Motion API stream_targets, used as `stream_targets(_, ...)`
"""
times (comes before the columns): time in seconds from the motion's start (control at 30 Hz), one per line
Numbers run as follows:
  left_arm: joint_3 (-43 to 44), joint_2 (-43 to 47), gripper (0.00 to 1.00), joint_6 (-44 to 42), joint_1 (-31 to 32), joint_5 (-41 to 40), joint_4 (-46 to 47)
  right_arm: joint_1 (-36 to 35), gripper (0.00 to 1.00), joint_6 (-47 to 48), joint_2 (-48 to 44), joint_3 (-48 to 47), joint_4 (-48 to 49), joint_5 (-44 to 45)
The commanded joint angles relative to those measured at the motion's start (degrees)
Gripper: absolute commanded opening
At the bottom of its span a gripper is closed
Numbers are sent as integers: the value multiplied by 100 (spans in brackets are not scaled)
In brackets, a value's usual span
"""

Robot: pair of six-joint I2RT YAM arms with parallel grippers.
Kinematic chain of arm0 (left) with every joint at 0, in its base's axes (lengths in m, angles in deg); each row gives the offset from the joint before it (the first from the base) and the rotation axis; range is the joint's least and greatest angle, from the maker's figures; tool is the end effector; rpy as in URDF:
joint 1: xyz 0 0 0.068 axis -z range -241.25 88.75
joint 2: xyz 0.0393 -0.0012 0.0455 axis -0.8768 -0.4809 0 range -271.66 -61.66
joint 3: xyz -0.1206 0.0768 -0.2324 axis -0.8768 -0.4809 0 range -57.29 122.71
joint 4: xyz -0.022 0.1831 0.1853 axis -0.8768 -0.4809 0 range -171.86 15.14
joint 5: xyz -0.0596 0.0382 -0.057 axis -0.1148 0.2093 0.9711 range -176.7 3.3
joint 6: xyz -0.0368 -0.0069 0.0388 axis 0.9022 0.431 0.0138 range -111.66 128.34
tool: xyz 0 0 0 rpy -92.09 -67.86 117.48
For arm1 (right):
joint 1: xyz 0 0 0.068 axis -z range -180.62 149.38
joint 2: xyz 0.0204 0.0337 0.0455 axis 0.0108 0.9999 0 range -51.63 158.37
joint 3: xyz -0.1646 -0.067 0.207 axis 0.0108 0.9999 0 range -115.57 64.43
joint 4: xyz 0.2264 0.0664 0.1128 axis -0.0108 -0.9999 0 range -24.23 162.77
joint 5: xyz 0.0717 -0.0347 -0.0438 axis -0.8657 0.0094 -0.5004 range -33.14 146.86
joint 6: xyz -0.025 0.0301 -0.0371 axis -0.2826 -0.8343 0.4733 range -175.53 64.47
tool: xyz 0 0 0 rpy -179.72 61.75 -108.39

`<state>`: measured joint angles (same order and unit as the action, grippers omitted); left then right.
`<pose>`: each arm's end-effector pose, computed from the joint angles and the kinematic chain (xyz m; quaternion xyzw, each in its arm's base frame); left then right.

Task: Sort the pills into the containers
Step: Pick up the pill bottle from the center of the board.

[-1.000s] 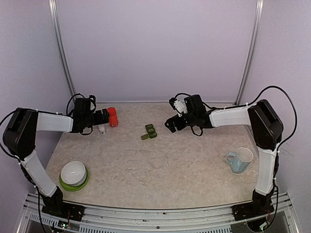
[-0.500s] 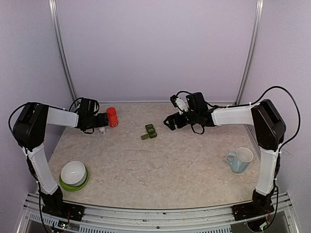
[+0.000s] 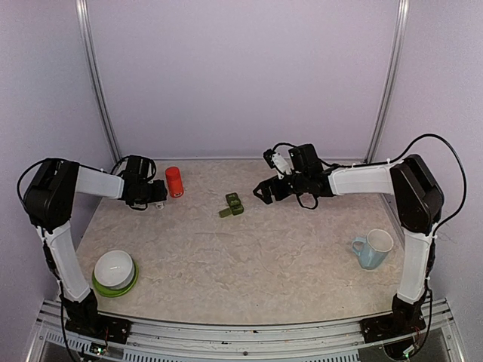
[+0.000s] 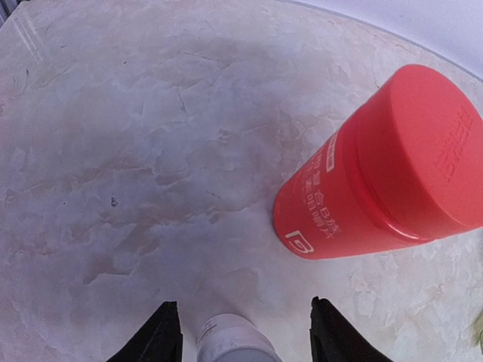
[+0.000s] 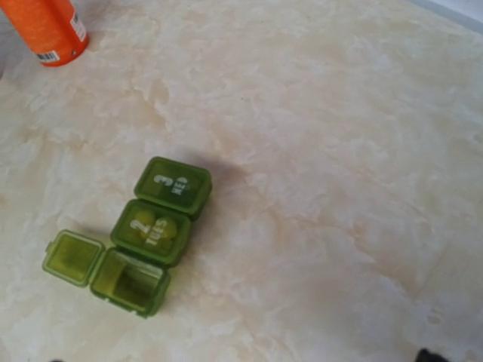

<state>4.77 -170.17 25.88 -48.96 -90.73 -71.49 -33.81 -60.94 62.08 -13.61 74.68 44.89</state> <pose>0.3875 -0.0820 0.1529 -0.0559 0.9152 -0.0713 0.3928 0.3731 0.2530 0.2006 -0.2583 0.8397 0.2417 0.4120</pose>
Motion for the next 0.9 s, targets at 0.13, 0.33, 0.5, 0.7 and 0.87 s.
stream_targets(0.13, -25, 2, 41, -80, 8, 63, -47, 58, 99, 50, -111, -141, -88, -149)
stream_targets(0.33, 3, 39, 27, -149, 39, -12, -126, 58, 99, 49, -91, -147, -83, -201)
stream_targets(0.5, -44, 98, 25, -141, 53, -19, -123, 58, 99, 70, -112, -135, -70, -244)
stream_targets(0.7, -48, 192, 35, -157, 85, -70, -154, 58, 99, 88, -94, -146, -77, -318)
stream_targets(0.87, -70, 266, 37, -193, 87, -267, -264, 58, 99, 92, -97, -149, -85, -352)
